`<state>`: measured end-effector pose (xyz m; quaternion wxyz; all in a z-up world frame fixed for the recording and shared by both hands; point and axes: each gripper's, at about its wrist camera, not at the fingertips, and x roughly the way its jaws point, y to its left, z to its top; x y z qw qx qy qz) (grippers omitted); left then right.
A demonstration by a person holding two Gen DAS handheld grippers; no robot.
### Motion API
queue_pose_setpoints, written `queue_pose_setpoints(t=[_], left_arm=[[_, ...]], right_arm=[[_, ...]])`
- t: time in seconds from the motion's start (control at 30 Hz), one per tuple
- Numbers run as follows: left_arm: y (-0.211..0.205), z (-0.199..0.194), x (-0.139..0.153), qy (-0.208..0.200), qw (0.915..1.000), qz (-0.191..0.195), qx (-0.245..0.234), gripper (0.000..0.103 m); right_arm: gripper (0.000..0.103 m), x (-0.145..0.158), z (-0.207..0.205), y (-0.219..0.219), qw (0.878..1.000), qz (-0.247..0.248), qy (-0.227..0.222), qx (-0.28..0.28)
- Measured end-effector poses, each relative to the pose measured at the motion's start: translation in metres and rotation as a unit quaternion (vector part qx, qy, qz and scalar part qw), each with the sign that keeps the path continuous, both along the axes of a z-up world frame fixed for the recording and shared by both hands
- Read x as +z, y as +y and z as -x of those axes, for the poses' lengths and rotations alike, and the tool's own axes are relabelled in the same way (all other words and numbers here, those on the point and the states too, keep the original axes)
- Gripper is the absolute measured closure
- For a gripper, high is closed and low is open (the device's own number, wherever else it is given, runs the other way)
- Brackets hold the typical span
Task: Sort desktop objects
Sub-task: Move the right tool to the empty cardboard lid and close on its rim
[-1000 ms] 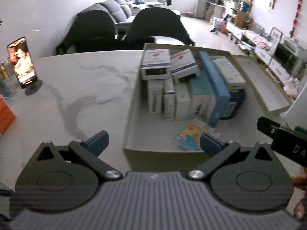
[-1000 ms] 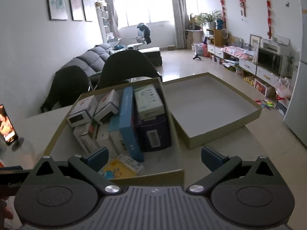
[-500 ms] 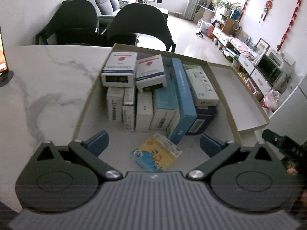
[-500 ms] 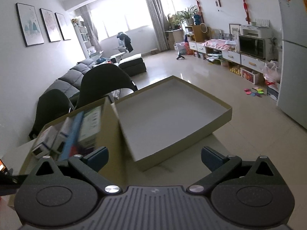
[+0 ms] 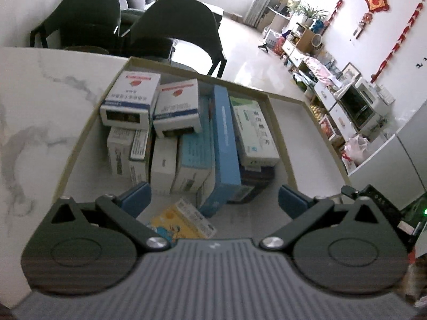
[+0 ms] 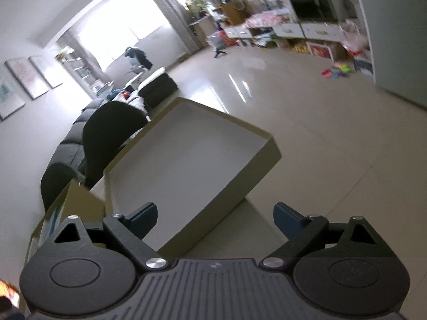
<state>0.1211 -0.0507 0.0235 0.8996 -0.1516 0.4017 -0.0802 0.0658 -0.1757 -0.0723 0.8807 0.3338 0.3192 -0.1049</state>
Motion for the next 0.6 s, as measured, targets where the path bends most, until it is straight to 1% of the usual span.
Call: queue_pose_setpoints(t=[0.1,0.17,0.3,0.37,0.43,0.53,0.6], left_arm=[[-0.003,-0.006,-0.002,-0.001,1.0,0.005,-0.003,0.0],[-0.003,-0.009,-0.006,-0.003,0.9998,0.016,-0.007,0.0],[-0.004,-0.012,-0.009,-0.028,0.9993,0.025,0.001,0.0],[-0.003,-0.012,-0.01,-0.046,0.9986,0.024,0.007,0.0],[-0.002,-0.012,-0.01,-0.055,0.9981,0.024,0.008,0.0],[-0.003,-0.016,-0.013,-0.052,0.9983,0.027,-0.006,0.0],[-0.002,-0.018,-0.015,-0.042,0.9983,0.036,-0.015,0.0]], right_arm=[[0.008,-0.01,-0.011,-0.01,1.0,-0.021,0.007,-0.005],[0.008,-0.018,-0.018,-0.018,0.999,-0.039,0.01,-0.014],[0.009,-0.036,-0.033,-0.035,0.994,-0.105,0.01,-0.022],[0.009,-0.039,-0.036,-0.04,0.993,-0.113,0.009,-0.03],[0.009,-0.042,-0.039,-0.042,0.992,-0.118,0.009,-0.033],[0.01,-0.046,-0.043,-0.044,0.991,-0.13,0.009,-0.03],[0.014,-0.051,-0.047,-0.048,0.989,-0.142,0.013,-0.031]])
